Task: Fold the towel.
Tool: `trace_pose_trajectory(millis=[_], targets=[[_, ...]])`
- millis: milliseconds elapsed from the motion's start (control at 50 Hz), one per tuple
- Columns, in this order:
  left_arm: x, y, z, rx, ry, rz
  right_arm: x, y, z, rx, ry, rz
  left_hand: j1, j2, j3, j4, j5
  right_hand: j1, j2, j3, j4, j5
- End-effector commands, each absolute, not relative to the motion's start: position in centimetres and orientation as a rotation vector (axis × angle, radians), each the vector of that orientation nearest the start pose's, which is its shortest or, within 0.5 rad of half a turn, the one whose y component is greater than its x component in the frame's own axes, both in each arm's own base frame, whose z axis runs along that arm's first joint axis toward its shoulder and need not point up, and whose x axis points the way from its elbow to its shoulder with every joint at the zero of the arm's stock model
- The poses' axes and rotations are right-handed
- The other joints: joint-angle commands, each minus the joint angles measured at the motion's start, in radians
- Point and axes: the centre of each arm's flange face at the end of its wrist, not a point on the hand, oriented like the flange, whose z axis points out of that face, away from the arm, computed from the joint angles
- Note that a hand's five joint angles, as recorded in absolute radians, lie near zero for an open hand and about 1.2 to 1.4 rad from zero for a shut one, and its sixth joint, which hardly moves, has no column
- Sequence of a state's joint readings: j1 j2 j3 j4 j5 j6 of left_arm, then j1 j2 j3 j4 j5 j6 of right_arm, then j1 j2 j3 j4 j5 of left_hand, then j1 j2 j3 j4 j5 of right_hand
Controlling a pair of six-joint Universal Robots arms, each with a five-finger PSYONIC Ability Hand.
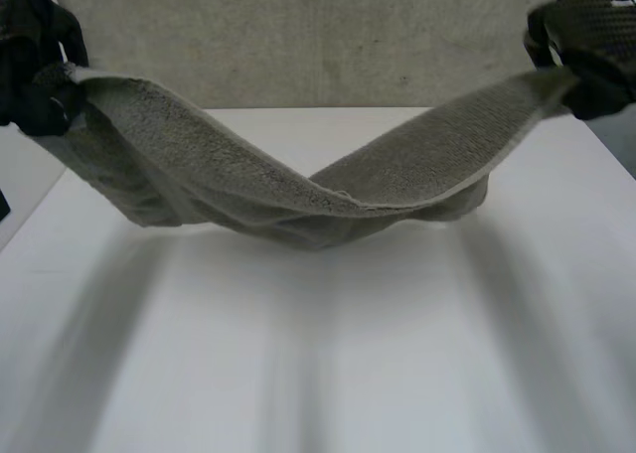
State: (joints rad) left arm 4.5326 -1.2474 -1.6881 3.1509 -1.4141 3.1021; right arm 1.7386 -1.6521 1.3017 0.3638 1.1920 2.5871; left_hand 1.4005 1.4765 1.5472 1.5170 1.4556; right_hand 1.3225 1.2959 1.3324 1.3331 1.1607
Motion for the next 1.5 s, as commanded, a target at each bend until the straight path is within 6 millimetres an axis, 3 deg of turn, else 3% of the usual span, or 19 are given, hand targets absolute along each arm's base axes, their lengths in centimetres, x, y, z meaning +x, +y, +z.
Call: trace_pose_trajectory(millis=[20,60,180,300,360,380,400,420,440,520,580,640,720,820,1000,1040,1140,1220,1500], targets=[[-18.5,-23.7,33.0,0.426,2.330,-2.344,20.5,-24.4,33.1,-1.635,2.184,-1.874,-0.004,-0.080,-0.151,-0.121,-0.234,0.074,0.100,0.064,0.063,0.061],[-18.8,-25.8,29.9,0.548,2.385,-2.154,20.8,-24.9,31.8,-1.676,2.240,-1.804,-0.004,-0.080,-0.151,-0.121,-0.234,0.074,0.100,0.064,0.063,0.061],[-20.4,-28.7,24.9,0.870,2.347,-1.881,22.9,-26.9,28.2,-1.831,2.297,-1.670,-0.004,-0.080,-0.151,-0.121,-0.234,0.074,0.100,0.064,0.063,0.061],[-22.8,-31.3,24.9,0.961,2.279,-1.927,26.9,-30.6,27.3,-1.859,2.147,-1.891,-0.004,-0.080,-0.151,-0.121,-0.234,0.074,0.100,0.064,0.063,0.061],[-23.4,-34.0,26.7,0.916,2.199,-2.042,28.9,-33.4,28.4,-1.784,2.016,-2.197,-0.004,-0.080,-0.151,-0.121,-0.234,0.074,0.100,0.064,0.063,0.061],[-23.8,-35.3,28.3,0.880,2.133,-2.130,29.8,-34.9,29.7,-1.695,1.901,-2.420,-0.004,-0.080,-0.151,-0.121,-0.234,0.074,0.100,0.064,0.063,0.061],[-24.1,-36.5,30.4,0.813,2.038,-2.259,29.8,-34.9,29.7,-1.694,1.900,-2.422,-0.004,-0.080,-0.151,-0.121,-0.234,0.074,0.100,0.064,0.063,0.061],[-24.1,-36.6,30.4,0.812,2.037,-2.261,30.5,-36.0,31.2,-1.582,1.756,-2.639,-0.004,-0.080,-0.151,-0.121,-0.234,0.074,0.100,0.064,0.063,0.061],[-24.5,-37.4,32.8,0.720,1.929,-2.410,30.9,-36.7,32.8,-1.457,1.601,-2.837,-0.004,-0.080,-0.151,-0.121,-0.234,0.074,0.100,0.064,0.063,0.061],[-23.4,-39.0,38.1,0.292,1.608,-2.815,30.9,-36.6,36.2,-1.217,1.239,-3.170,-0.004,-0.080,-0.151,-0.121,-0.234,0.074,0.100,0.064,0.063,0.061],[-23.0,-38.7,39.4,0.186,1.514,-2.921,30.6,-34.8,38.5,-1.122,0.983,-3.293,-0.004,-0.080,-0.151,-0.121,-0.234,0.074,0.100,0.064,0.063,0.061],[-22.7,-37.9,39.6,0.151,1.494,-2.987,30.3,-34.3,37.7,-1.205,1.036,-3.229,-0.004,-0.080,-0.151,-0.121,-0.234,0.074,0.100,0.064,0.063,0.061],[-23.1,-37.5,34.8,0.302,1.711,-2.887,30.0,-34.4,35.6,-1.336,1.217,-3.080,-0.004,-0.080,-0.151,-0.121,-0.234,0.074,0.100,0.064,0.063,0.061],[-21.8,-37.3,29.3,0.374,1.935,-2.729,29.8,-33.8,29.7,-1.588,1.539,-2.688,-0.004,-0.080,-0.151,-0.121,-0.234,0.074,0.100,0.064,0.063,0.061],[-21.0,-34.1,19.7,0.513,2.286,-2.490,28.7,-31.9,20.9,-1.766,1.805,-2.267,-0.004,-0.080,-0.151,-0.121,-0.234,0.074,0.100,0.064,0.063,0.061],[-21.0,-33.4,18.5,0.550,2.323,-2.458,28.1,-30.8,17.8,-1.803,1.887,-2.120,-0.004,-0.080,-0.151,-0.121,-0.234,0.074,0.100,0.064,0.063,0.061],[-20.8,-31.6,16.2,0.670,2.360,-2.350,27.4,-29.2,15.2,-1.823,1.966,-1.980,-0.004,-0.080,-0.151,-0.121,-0.234,0.074,0.100,0.064,0.063,0.061],[-19.9,-30.6,15.8,0.740,2.309,-2.265,26.5,-28.4,14.9,-1.821,2.004,-1.945,-0.004,-0.080,-0.151,-0.121,-0.234,0.074,0.100,0.064,0.063,0.061],[-18.3,-27.7,16.5,0.769,2.288,-2.173,23.4,-25.5,18.9,-1.566,2.149,-1.915,-0.004,-0.080,-0.151,-0.121,-0.234,0.074,0.100,0.064,0.063,0.061]])
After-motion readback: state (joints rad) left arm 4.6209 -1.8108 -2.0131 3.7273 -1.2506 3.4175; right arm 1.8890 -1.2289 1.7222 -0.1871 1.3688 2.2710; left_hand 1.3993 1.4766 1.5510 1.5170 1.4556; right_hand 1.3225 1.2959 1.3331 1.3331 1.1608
